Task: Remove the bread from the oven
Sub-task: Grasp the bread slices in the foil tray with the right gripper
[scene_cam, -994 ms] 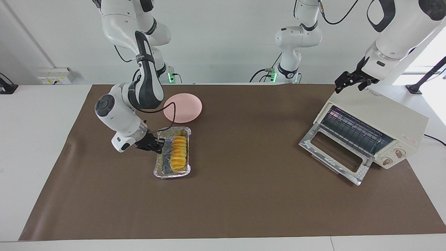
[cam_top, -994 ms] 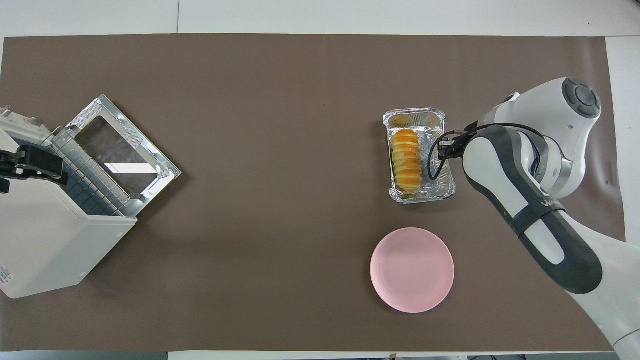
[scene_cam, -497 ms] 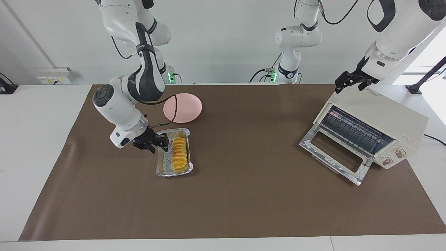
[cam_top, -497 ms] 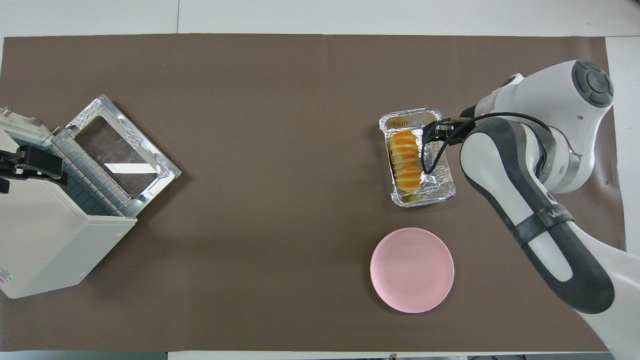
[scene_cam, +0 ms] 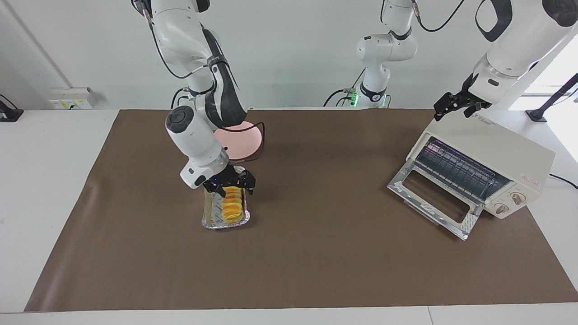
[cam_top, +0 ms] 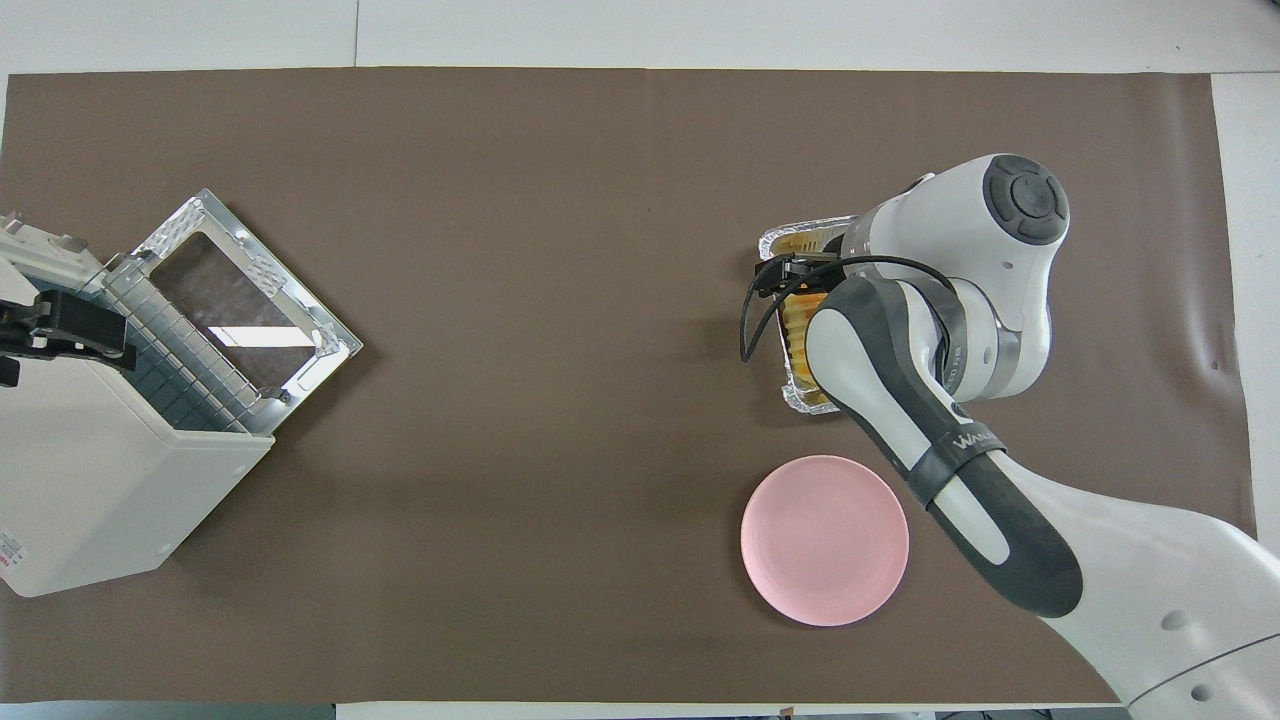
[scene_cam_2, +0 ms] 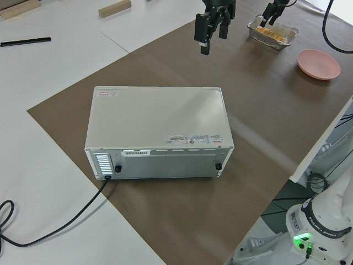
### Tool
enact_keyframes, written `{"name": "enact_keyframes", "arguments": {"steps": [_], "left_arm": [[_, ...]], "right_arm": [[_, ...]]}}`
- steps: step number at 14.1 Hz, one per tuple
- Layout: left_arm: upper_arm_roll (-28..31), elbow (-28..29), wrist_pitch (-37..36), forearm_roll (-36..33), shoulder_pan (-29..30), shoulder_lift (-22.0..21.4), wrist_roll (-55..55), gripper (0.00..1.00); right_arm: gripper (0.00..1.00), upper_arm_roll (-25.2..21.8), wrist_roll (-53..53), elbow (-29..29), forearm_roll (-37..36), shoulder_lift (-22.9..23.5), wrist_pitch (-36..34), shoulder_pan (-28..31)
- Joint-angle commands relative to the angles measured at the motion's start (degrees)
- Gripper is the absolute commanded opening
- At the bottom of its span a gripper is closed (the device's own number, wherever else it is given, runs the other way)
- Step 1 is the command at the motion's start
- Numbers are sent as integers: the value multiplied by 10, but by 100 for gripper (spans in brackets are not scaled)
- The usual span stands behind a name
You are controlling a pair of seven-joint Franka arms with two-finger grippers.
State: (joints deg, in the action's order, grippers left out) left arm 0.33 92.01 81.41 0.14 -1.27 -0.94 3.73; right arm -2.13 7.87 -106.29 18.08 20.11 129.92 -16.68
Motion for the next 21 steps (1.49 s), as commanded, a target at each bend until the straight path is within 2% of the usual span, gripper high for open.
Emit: {"name": "enact_keyframes", "arguments": {"steps": [1, 4, 6, 9, 11, 12, 15, 19, 21], "left_arm": [[4, 10, 7, 5, -2, -12, 2, 100], [4, 10, 7, 5, -2, -12, 2, 100], [3, 10, 7, 5, -2, -12, 2, 100], [4, 10, 7, 5, -2, -12, 2, 100], [4, 10, 7, 5, -2, -12, 2, 100], [4, 10, 6, 5, -2, -12, 2, 100], [4, 11, 7, 5, -2, -12, 2, 100], [4, 10, 7, 5, -2, -12, 2, 100], [3, 10, 7, 5, -2, -12, 2, 100]], "right_arm": [[100, 5, 0, -14, -9, -3, 12, 9], [99, 6, -1, -44, -9, -4, 55, 10], [87, 6, -1, -53, -9, -5, 57, 9], [50, 6, 0, -59, -7, -7, 57, 8], [3, 6, -1, -58, -8, -6, 56, 8], [0, 6, -1, -56, -8, -6, 55, 8], [0, 6, -6, -38, -8, -7, 32, 14], [0, 0, -5, 53, -9, -27, -109, 24], [0, 1, -2, 44, -10, -68, -144, 25]]}}
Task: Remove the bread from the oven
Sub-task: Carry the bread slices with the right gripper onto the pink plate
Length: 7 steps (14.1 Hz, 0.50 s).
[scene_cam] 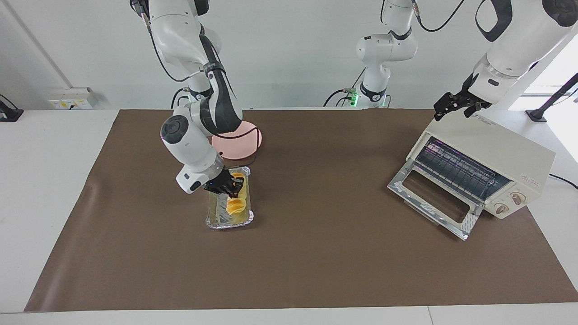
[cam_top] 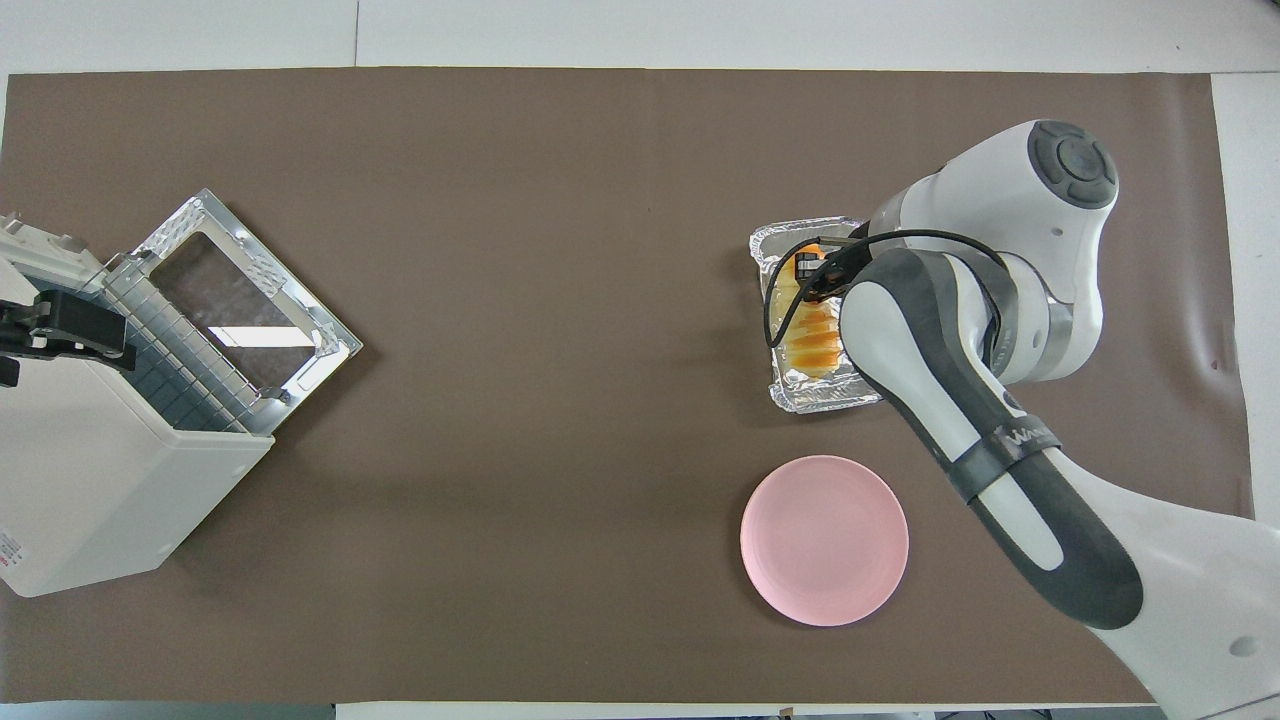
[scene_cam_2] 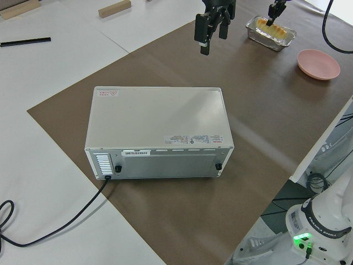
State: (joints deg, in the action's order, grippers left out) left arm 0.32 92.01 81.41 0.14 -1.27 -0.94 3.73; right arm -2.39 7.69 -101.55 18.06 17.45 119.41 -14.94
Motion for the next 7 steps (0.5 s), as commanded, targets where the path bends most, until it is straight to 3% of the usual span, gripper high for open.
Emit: {"name": "enact_keyframes", "arguments": {"steps": [1, 5, 7], "left_arm": [[4, 10, 7, 5, -2, -12, 2, 100], [4, 10, 7, 5, -2, -12, 2, 100], [4, 10, 7, 5, -2, -12, 2, 100]], "right_arm": [[0, 4, 0, -14, -10, -61, -70, 8], [0, 4, 1, -92, -13, -148, -202, 4], [0, 4, 2, -162, -13, -191, -208, 2]]}}
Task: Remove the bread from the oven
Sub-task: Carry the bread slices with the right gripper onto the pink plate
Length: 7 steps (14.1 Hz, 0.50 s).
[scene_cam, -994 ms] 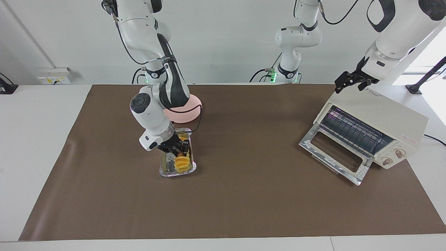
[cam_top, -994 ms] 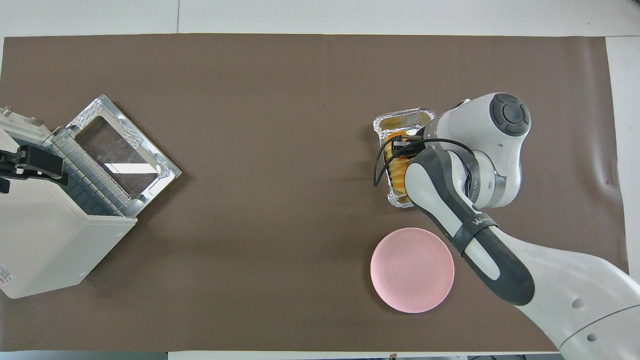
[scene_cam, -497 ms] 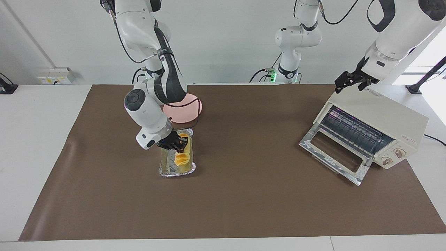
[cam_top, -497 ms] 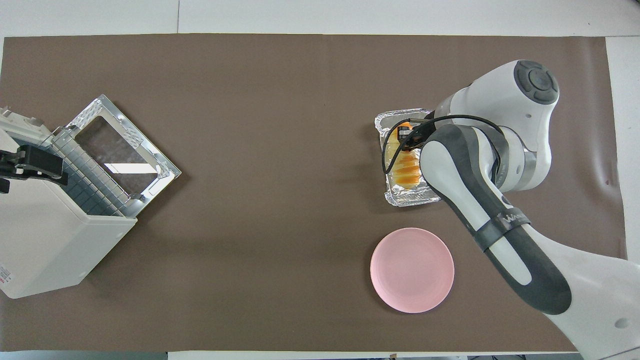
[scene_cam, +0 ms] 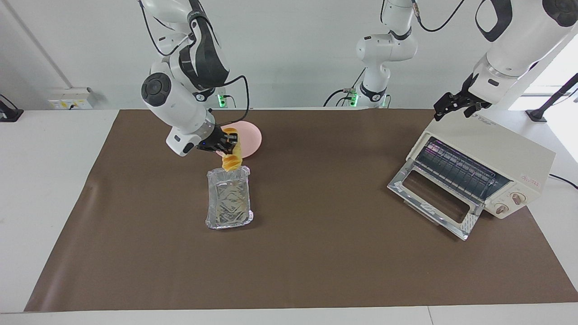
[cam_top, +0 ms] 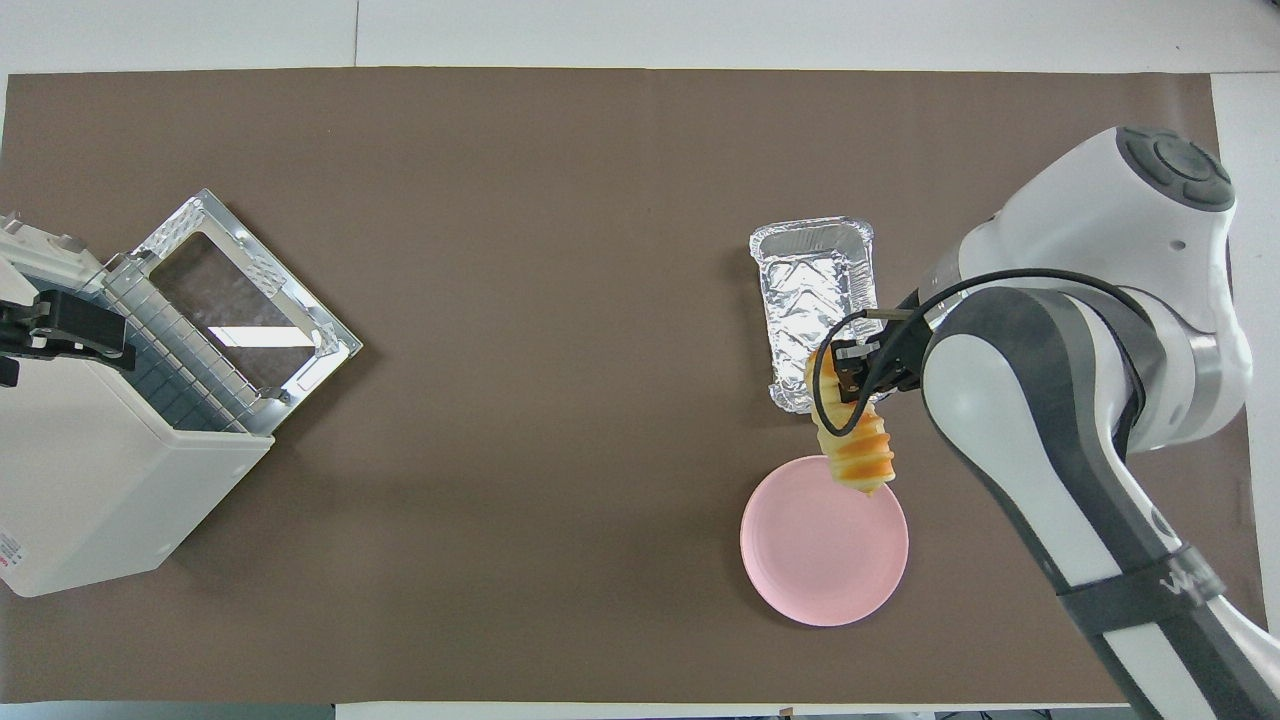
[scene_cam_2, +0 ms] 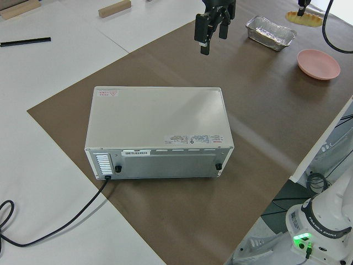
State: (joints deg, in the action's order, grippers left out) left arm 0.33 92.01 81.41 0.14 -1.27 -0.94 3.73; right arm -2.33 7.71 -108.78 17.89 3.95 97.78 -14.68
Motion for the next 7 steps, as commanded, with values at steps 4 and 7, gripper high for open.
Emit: {"name": "enact_keyframes", "arguments": {"steps": [4, 7], "left_arm": [[4, 10, 7, 5, -2, -12, 2, 100], [3, 10, 7, 5, -2, -12, 2, 100]], "right_arm": [[0, 6, -2, -231, -11, -116, 97, -11], [0, 6, 0, -296, -11, -141, 153, -36]]}}
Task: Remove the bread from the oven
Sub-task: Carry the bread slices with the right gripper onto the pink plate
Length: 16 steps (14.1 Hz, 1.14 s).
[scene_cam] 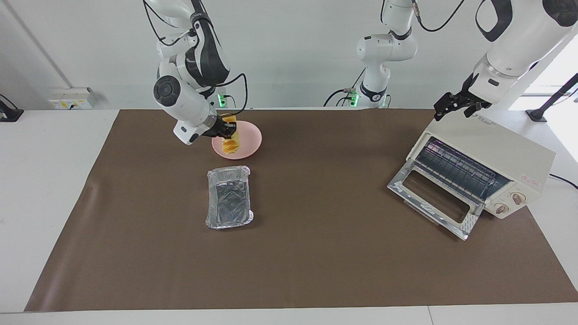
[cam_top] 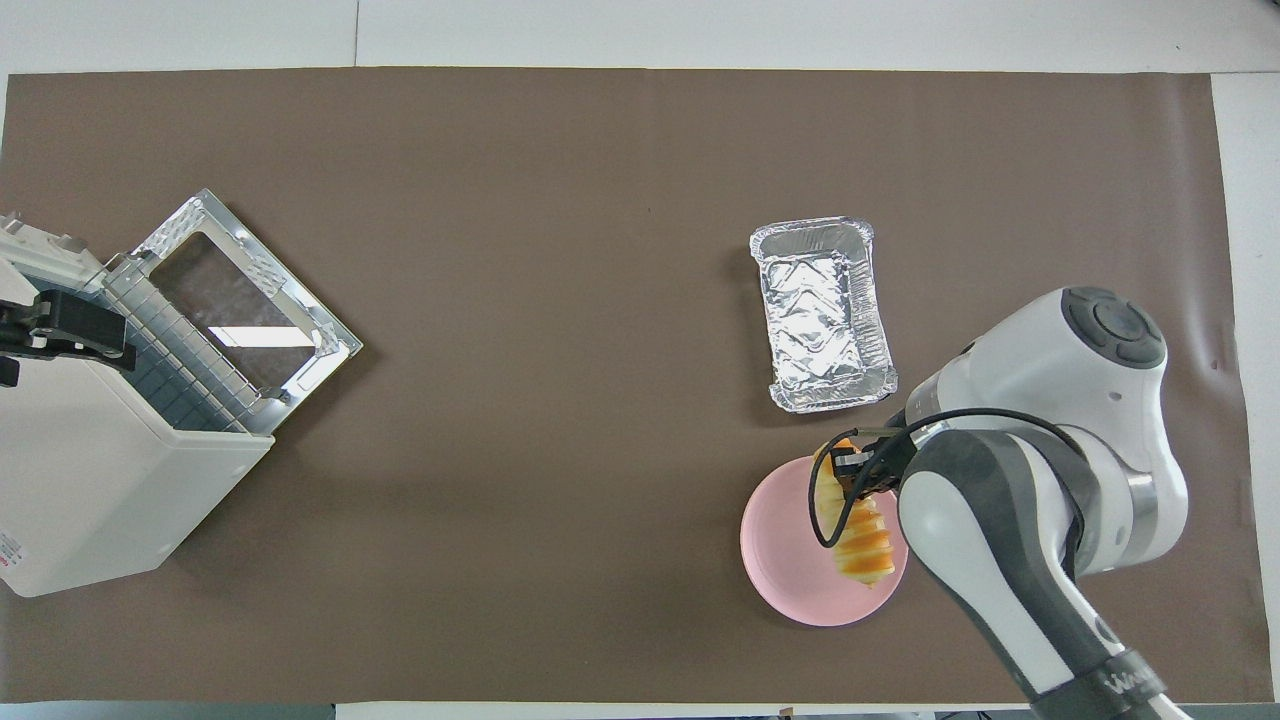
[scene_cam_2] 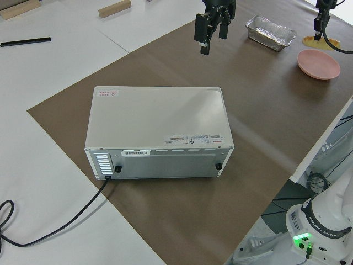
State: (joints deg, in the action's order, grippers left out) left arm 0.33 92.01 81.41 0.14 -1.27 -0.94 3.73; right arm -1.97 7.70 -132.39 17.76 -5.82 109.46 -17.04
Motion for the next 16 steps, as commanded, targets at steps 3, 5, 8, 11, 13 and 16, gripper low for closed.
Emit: {"name": "enact_keyframes", "arguments": {"steps": [3, 5, 8, 11, 13, 16], "left_arm": [[4, 10, 7, 5, -2, -12, 2, 100], [4, 10, 7, 5, -2, -12, 2, 100], [4, 10, 7, 5, -2, -12, 2, 100], [4, 10, 7, 5, -2, -12, 2, 100], [4, 10, 7, 5, -2, -12, 2, 100], [4, 10, 7, 5, -2, -12, 2, 100]], "right_arm": [[0, 7, -4, -107, -10, -48, 94, -27], [0, 7, -4, -124, -10, -48, 120, -39], [4, 7, -4, -139, -10, -45, 146, -40], [100, 7, -3, -141, -10, -43, 147, -40], [100, 7, -5, -107, -10, -36, 139, -31], [100, 5, -4, -35, -11, -38, 108, -12]]}}
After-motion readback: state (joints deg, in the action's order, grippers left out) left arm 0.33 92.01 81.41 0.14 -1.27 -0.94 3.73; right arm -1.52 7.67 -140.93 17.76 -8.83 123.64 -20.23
